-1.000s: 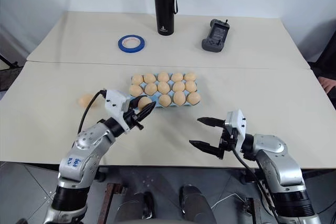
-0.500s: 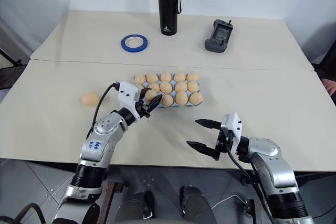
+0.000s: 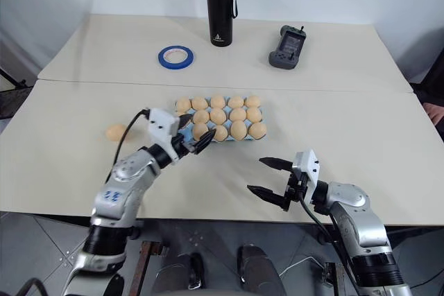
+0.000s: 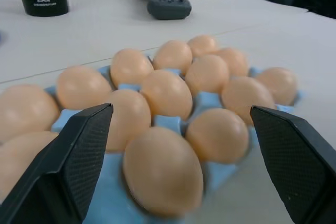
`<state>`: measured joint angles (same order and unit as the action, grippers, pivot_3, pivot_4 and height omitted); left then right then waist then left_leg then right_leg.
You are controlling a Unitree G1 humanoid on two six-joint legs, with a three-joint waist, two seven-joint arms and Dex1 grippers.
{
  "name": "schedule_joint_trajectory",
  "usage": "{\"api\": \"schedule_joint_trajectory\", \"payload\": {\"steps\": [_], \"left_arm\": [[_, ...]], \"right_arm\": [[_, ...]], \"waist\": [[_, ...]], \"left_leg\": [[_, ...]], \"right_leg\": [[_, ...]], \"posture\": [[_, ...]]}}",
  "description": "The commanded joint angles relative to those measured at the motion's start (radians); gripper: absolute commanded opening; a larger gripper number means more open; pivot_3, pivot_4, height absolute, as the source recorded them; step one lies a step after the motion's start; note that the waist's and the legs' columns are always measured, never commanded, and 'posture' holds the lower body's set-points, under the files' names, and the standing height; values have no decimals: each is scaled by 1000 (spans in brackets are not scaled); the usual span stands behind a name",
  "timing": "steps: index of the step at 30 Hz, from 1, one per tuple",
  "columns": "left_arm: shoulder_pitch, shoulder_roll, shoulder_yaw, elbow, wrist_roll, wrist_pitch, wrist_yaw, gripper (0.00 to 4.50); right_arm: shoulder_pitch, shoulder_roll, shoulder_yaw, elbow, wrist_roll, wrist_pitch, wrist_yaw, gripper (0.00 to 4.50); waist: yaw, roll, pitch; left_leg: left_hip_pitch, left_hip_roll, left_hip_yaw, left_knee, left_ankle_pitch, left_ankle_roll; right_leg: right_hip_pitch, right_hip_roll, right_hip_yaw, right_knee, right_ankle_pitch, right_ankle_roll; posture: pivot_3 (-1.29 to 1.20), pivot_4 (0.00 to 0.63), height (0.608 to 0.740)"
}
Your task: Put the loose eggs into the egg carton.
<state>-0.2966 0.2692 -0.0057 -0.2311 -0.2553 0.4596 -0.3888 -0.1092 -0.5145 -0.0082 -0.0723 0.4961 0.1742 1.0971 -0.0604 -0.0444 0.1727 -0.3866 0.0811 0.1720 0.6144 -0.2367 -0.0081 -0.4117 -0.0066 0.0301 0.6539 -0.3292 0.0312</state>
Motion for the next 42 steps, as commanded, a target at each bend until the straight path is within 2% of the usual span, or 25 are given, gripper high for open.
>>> {"api": "schedule_joint_trajectory", "payload": {"steps": [1,10,14,15,16,21,25,30,33,35,42], "left_arm": [[90,75,85,-140,-77,58,-54,4456],[365,274,343,-252,-189,128,-156,4456],[466,291,431,-275,-221,132,-163,4456],[488,290,451,-277,-226,132,-162,4456],[508,290,468,-281,-232,135,-160,4456],[557,288,549,-258,-240,112,-150,4456],[487,289,572,-161,-193,74,-86,4456],[347,294,521,-29,-146,25,-50,4456],[246,291,475,68,-115,-34,-49,4456],[186,291,452,131,-95,-81,-50,4456],[-3,296,387,381,-49,-182,-66,4456]], "right_arm": [[-6,-3,-20,-16,21,-15,16,4500],[-32,-6,-22,11,22,-24,49,4500],[-34,-9,-23,14,20,-21,52,4500],[-34,-9,-23,15,20,-20,52,4500],[-34,-10,-23,15,19,-19,53,4500],[-42,-13,-21,17,18,-12,52,4500],[-56,-12,-18,26,15,-8,52,4500],[-68,-10,-12,31,12,-6,53,4500],[-73,-9,-10,31,12,-2,53,4500],[-74,-9,-9,30,11,0,52,4500],[-71,-14,-8,16,9,11,43,4500]], "waist": [[1,0,0],[1,0,0],[1,0,0],[2,0,0],[2,0,0],[1,0,0],[1,0,0],[2,0,1],[4,0,1],[5,0,0],[2,0,1]], "left_leg": [[0,0,0,0,0,-1],[0,0,0,0,-3,-4],[0,0,-1,-1,-4,-4],[0,0,-1,-1,-5,-4],[0,0,-1,-1,-5,-4],[0,0,-1,-1,-6,-4],[0,0,-1,-1,-6,-4],[0,0,-1,-1,-5,-4],[-1,0,-1,-1,-6,-4],[-1,0,-1,-2,-6,-4],[-1,1,0,-2,-6,-5]], "right_leg": [[0,0,0,0,0,-1],[0,-2,-1,-1,-1,-2],[0,-3,-1,-2,-2,-4],[0,-3,-1,-3,-8,-14],[0,-3,-1,-3,-10,-18],[0,-2,-1,-3,-11,-20],[0,-2,-1,-3,-11,-20],[0,-2,-1,-4,-11,-20],[0,-2,-2,-4,-8,-15],[0,-2,-2,-4,-2,-4],[-1,-1,-2,-3,-2,-4]], "posture": [[0,150,740],[0,150,740],[0,150,740],[0,150,740],[0,150,740],[0,150,740],[0,150,740],[0,150,740],[0,150,740],[0,150,740],[0,150,740]]}}
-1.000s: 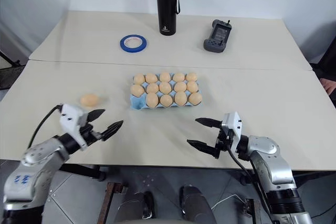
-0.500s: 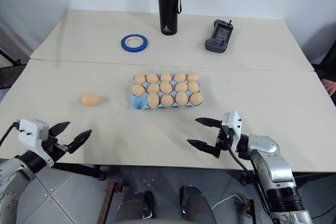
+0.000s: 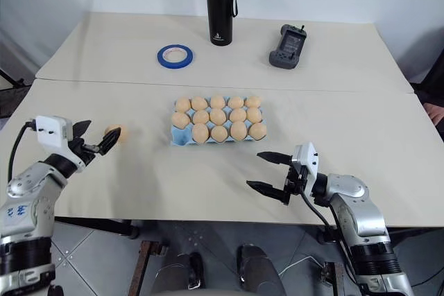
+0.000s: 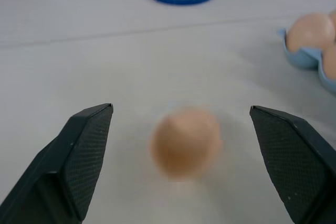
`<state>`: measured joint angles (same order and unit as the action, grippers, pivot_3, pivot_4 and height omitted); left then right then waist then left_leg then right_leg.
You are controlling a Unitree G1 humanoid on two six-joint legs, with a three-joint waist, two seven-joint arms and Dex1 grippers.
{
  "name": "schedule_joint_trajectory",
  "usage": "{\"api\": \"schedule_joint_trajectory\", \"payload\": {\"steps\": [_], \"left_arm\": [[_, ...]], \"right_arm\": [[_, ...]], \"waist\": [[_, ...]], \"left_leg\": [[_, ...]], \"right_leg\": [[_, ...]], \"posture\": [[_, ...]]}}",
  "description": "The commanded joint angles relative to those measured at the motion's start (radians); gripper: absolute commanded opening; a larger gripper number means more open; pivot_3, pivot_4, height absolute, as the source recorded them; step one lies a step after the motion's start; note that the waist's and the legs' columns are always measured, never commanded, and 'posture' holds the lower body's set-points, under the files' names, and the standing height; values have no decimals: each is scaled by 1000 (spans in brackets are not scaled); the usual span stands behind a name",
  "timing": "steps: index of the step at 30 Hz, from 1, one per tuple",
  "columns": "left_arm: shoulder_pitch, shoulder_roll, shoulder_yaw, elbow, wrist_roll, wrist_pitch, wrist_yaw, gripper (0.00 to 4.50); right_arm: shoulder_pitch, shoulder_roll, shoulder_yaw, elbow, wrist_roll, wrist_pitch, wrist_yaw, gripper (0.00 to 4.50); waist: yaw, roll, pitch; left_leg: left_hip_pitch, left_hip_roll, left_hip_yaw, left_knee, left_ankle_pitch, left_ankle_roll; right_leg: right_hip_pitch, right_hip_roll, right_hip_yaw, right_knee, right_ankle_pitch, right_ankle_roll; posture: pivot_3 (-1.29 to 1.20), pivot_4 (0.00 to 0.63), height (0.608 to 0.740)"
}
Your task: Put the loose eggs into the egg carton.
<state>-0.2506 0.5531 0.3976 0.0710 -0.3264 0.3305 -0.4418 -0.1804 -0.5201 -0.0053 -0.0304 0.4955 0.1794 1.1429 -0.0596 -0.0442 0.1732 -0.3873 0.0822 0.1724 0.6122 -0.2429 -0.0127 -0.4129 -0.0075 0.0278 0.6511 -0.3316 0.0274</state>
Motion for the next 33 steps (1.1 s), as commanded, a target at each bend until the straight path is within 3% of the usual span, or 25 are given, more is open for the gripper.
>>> {"api": "schedule_joint_trajectory", "payload": {"steps": [1,8,12,17,26,33], "left_arm": [[-78,9,-33,121,30,-66,-18,4456],[-180,8,-97,296,50,-68,-58,4456],[-192,6,-117,316,60,-78,-67,3534],[-185,14,-118,299,58,-83,-74,2047],[-259,5,-208,130,11,17,-195,2007],[-360,-40,-327,160,13,27,-338,2007]], "right_arm": [[5,-11,-8,-30,7,8,-1,4500],[8,-12,-7,-42,3,19,-7,4500],[11,-12,-6,-49,2,24,-15,4500],[9,-12,-4,-47,0,25,-18,4500],[-16,-8,2,-30,-3,24,-13,4500],[-10,-6,2,-38,-6,21,-15,4500]], "waist": [[3,0,0],[3,0,0],[3,0,0],[4,0,0],[7,0,0],[5,0,0]], "left_leg": [[0,0,0,0,1,1],[0,0,1,1,1,0],[0,0,1,1,1,0],[0,0,1,1,1,0],[0,0,1,2,1,-1],[0,-1,1,2,7,-4]], "right_leg": [[0,0,0,1,0,0],[0,0,0,2,0,1],[-1,0,0,2,0,1],[-1,0,0,2,0,1],[0,0,0,3,0,1],[0,0,0,3,0,1]], "posture": [[0,150,740],[0,150,740],[0,150,740],[0,150,740],[0,150,740],[0,150,740]]}}
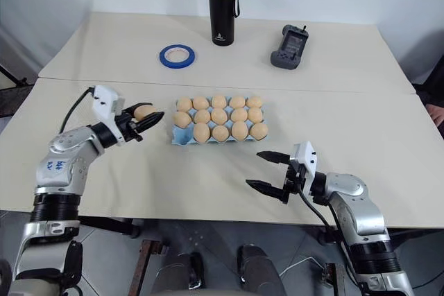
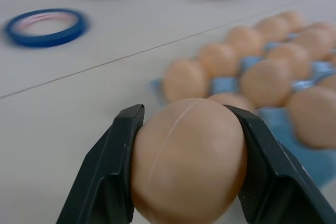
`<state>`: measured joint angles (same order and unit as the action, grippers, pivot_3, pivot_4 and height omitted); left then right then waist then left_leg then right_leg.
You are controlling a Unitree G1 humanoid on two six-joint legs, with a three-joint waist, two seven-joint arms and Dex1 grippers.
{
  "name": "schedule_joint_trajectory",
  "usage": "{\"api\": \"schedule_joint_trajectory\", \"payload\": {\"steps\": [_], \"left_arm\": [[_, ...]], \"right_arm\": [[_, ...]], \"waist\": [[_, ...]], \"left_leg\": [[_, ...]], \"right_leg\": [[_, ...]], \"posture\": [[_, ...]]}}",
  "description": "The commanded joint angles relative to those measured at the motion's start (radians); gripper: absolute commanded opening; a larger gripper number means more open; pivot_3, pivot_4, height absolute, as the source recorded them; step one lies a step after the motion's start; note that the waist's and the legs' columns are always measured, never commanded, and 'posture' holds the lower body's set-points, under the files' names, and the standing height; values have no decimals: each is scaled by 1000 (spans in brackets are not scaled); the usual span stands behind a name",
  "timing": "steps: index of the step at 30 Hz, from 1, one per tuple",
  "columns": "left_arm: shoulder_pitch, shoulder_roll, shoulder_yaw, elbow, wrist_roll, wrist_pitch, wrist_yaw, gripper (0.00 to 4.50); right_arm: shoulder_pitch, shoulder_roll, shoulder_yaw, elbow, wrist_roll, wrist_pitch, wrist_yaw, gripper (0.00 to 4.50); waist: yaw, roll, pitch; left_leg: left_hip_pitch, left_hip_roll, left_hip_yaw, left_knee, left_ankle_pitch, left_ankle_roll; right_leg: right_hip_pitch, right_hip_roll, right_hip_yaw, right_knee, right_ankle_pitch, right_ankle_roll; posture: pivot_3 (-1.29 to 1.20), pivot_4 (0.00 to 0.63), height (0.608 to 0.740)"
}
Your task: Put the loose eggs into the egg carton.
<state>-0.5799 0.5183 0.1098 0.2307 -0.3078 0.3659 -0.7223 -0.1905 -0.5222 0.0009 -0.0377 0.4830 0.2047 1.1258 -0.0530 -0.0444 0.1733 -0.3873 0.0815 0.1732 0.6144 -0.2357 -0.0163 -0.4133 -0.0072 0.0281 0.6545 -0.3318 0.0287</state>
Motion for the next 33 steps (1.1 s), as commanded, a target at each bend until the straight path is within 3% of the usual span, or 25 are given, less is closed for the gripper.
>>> {"api": "schedule_joint_trajectory", "payload": {"steps": [1,11,19,26,33], "left_arm": [[-37,-9,-56,11,3,-14,-74,2007],[-75,-39,-107,85,33,-26,-106,2007],[-55,-27,-81,9,14,25,-97,4478],[-27,1,-21,-113,-31,100,-72,4478],[98,84,61,-256,-91,111,-119,4478]], "right_arm": [[3,-4,-6,-33,7,-6,0,4500],[49,1,-18,-70,12,-11,-37,4500],[55,0,-15,-67,14,-18,-34,4500],[24,-2,-16,-30,7,-35,-16,4500],[-65,-14,-8,28,-10,-62,33,4500]], "waist": [[-3,0,0],[-3,0,0],[-4,0,0],[-4,0,0],[-10,1,0]], "left_leg": [[0,0,0,0,0,0],[0,0,0,1,1,-1],[1,0,0,1,2,0],[1,0,-1,1,2,0],[1,0,0,1,2,-1]], "right_leg": [[0,0,0,0,0,0],[0,1,1,2,0,0],[0,1,1,4,0,0],[0,1,1,4,0,0],[-1,1,1,4,0,0]], "posture": [[0,150,740],[0,150,740],[0,150,740],[0,150,740],[0,150,740]]}}
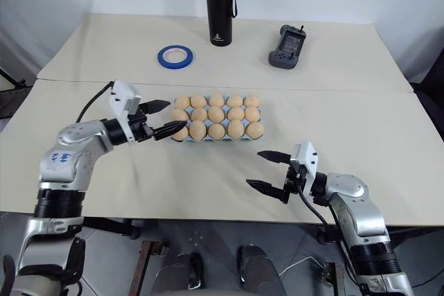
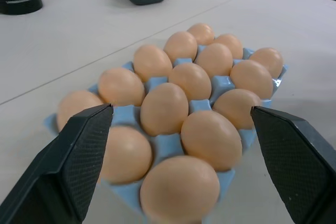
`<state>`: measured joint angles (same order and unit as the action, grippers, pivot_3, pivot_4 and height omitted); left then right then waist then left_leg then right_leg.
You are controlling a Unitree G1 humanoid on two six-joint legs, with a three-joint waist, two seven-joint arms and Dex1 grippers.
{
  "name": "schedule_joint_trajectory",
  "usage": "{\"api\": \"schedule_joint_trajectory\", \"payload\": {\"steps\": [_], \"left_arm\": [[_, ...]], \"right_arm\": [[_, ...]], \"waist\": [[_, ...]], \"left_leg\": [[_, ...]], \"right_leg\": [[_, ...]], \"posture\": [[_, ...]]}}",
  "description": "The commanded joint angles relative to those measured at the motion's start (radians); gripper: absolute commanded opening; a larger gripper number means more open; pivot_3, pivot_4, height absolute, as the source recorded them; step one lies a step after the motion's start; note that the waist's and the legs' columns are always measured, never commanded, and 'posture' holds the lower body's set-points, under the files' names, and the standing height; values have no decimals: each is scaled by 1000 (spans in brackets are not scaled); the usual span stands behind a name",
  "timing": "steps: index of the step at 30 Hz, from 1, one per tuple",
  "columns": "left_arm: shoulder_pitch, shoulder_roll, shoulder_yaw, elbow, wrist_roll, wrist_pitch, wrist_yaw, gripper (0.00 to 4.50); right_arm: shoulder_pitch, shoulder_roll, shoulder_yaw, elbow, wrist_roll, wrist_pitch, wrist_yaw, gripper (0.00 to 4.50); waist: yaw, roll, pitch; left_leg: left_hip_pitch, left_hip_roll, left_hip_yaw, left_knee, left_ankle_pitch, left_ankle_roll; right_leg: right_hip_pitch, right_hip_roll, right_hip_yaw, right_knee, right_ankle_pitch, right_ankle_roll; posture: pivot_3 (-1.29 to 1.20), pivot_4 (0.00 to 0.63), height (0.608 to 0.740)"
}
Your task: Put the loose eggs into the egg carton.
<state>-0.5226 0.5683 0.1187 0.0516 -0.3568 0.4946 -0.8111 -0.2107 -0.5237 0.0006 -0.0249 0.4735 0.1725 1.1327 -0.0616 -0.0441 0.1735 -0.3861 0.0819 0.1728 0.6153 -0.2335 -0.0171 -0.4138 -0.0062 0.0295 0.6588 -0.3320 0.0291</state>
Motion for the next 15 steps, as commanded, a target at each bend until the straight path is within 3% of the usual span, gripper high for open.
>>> {"api": "schedule_joint_trajectory", "payload": {"steps": [1,8,15], "left_arm": [[68,45,65,-89,-47,-27,-37,4478],[248,102,110,-123,-38,-125,-72,4478],[309,93,135,-109,-51,-208,-79,4478]], "right_arm": [[-66,-12,-1,35,-9,-36,37,4500],[-192,-5,38,194,-60,-97,120,4500],[-243,11,46,243,-68,-110,147,4500]], "waist": [[-1,0,0],[3,0,0],[4,1,0]], "left_leg": [[0,0,0,0,0,0],[0,0,-1,0,0,1],[0,0,-1,0,-4,6]], "right_leg": [[0,0,0,0,0,0],[0,-1,-1,0,-1,-1],[0,-2,-1,-1,-1,-1]], "posture": [[0,150,740],[0,150,740],[0,150,740]]}}
